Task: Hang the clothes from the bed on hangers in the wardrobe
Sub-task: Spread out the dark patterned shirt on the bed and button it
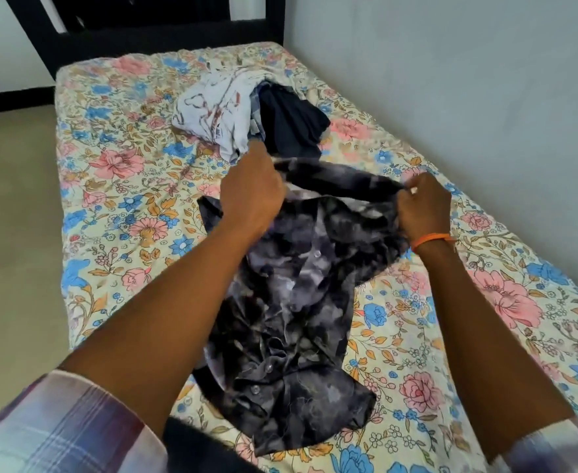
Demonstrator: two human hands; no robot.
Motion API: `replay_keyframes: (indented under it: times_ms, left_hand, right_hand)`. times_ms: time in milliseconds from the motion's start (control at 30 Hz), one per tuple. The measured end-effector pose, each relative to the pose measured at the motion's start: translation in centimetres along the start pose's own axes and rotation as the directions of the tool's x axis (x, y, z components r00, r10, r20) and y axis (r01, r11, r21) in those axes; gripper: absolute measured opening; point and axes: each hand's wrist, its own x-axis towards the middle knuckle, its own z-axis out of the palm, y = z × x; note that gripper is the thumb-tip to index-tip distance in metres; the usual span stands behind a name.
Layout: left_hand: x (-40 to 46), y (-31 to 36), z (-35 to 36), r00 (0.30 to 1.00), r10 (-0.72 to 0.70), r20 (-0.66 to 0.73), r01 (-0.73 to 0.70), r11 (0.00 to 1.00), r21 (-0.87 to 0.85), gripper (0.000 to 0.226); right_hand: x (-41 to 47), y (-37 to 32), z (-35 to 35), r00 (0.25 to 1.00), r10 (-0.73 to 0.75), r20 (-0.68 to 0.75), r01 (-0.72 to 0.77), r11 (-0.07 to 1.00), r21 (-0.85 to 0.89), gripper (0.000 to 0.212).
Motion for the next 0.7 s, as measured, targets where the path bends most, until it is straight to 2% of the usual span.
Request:
replay_keyframes:
  times_ms: [33, 67, 100, 133, 167, 200, 267, 300, 333, 367, 400, 433, 467, 500, 567, 600, 667, 700]
  left_hand:
    - [0.9, 0.5, -0.5, 1.0, 0.002, 0.027, 0.001, 0.995, -0.099, 0.032]
    - [1.6, 1.3, -1.1, 0.995, -0.019, 0.102, 0.047, 0.96, -0.274, 0.031]
    - [2.1, 1.9, -1.5, 0.978, -0.034, 0.206, 0.129, 0.873, -0.471, 0.03]
    - [2.3, 2.3, -1.9, 0.942, -0.028, 0.333, 0.24, 0.75, -0.616, 0.033]
    - [2.3, 2.2, -2.1, 0.911, -0.001, 0.413, 0.309, 0.666, -0.679, 0.037]
    - [2.0, 1.7, -2.2, 0.907, 0.035, 0.42, 0.28, 0.695, -0.662, 0.038]
    - [0.7, -1.0, -1.7, 0.941, 0.063, 0.334, 0.098, 0.889, -0.446, 0.037]
    - [0.0, -3.3, -0.8, 0.959, 0.028, 0.282, 0.059, 0.953, -0.297, 0.04]
    - [-0.7, -5.9, 0.0, 0.96, -0.057, 0.273, 0.109, 0.978, -0.178, 0.049]
    - [-1.6, -8.6, 0.8, 0.931, -0.199, 0.306, 0.236, 0.967, -0.091, 0.06]
    - [-2.6, -11.0, 1.6, 0.867, -0.343, 0.362, 0.373, 0.928, -0.013, 0.073]
    - [-3.6, -13.0, 2.3, 0.793, -0.436, 0.426, 0.455, 0.888, 0.064, 0.083]
    - [-4.6, -14.4, 2.9, 0.75, -0.467, 0.469, 0.471, 0.874, 0.118, 0.083]
    - [-5.4, -15.1, 3.3, 0.747, -0.459, 0.481, 0.459, 0.879, 0.127, 0.072]
    - [-6.7, -15.4, 3.5, 0.78, -0.419, 0.464, 0.48, 0.877, -0.017, 0.045]
    - [-7.0, -15.4, 3.8, 0.785, -0.406, 0.468, 0.511, 0.851, -0.119, 0.044]
    - [-7.1, -15.1, 4.1, 0.788, -0.389, 0.477, 0.555, 0.783, -0.28, 0.04]
    - [-7.0, -14.8, 3.8, 0.797, -0.37, 0.478, 0.565, 0.738, -0.37, 0.034]
  right_hand:
    - [1.0, -1.0, -0.2, 1.0, 0.008, -0.009, -0.008, 0.998, 0.057, 0.017]
    - [1.9, -2.0, -0.1, 0.998, 0.056, 0.008, -0.057, 0.982, 0.182, 0.016]
    - [2.6, -3.1, 0.0, 0.99, 0.13, 0.05, -0.139, 0.926, 0.352, 0.015]
    - [3.5, -3.8, 0.3, 0.973, 0.202, 0.108, -0.228, 0.825, 0.517, 0.015]
    - [4.4, -4.2, 0.4, 0.953, 0.26, 0.156, -0.298, 0.71, 0.638, 0.014]
    - [5.1, -4.3, 0.5, 0.936, 0.298, 0.186, -0.337, 0.606, 0.721, 0.016]
    - [6.0, -3.1, 1.4, 0.913, 0.348, 0.214, -0.37, 0.484, 0.793, 0.024]
    - [5.8, -2.6, 1.8, 0.905, 0.382, 0.19, -0.381, 0.527, 0.76, 0.031]
    - [5.2, -2.2, 2.3, 0.908, 0.398, 0.131, -0.378, 0.642, 0.667, 0.039]
    - [4.0, -2.4, 2.7, 0.929, 0.368, 0.044, -0.337, 0.791, 0.51, 0.042]
    - [2.7, -2.6, 3.5, 0.96, 0.278, -0.024, -0.253, 0.904, 0.345, 0.041]
    - [1.2, -3.1, 4.5, 0.986, 0.15, -0.067, -0.132, 0.968, 0.214, 0.037]
    - [-0.3, -3.7, 5.5, 0.997, 0.006, -0.076, 0.004, 0.991, 0.131, 0.031]
    - [-1.7, -4.6, 6.5, 0.989, -0.134, -0.054, 0.139, 0.987, 0.083, 0.026]
    - [-4.2, -6.7, 9.2, 0.916, -0.391, 0.087, 0.386, 0.92, 0.074, 0.02]
    - [-5.5, -8.0, 10.6, 0.86, -0.473, 0.191, 0.466, 0.881, 0.085, 0.023]
    - [-7.6, -10.4, 12.8, 0.713, -0.571, 0.407, 0.583, 0.805, 0.11, 0.036]
    - [-8.6, -11.8, 13.9, 0.614, -0.599, 0.515, 0.648, 0.755, 0.106, 0.048]
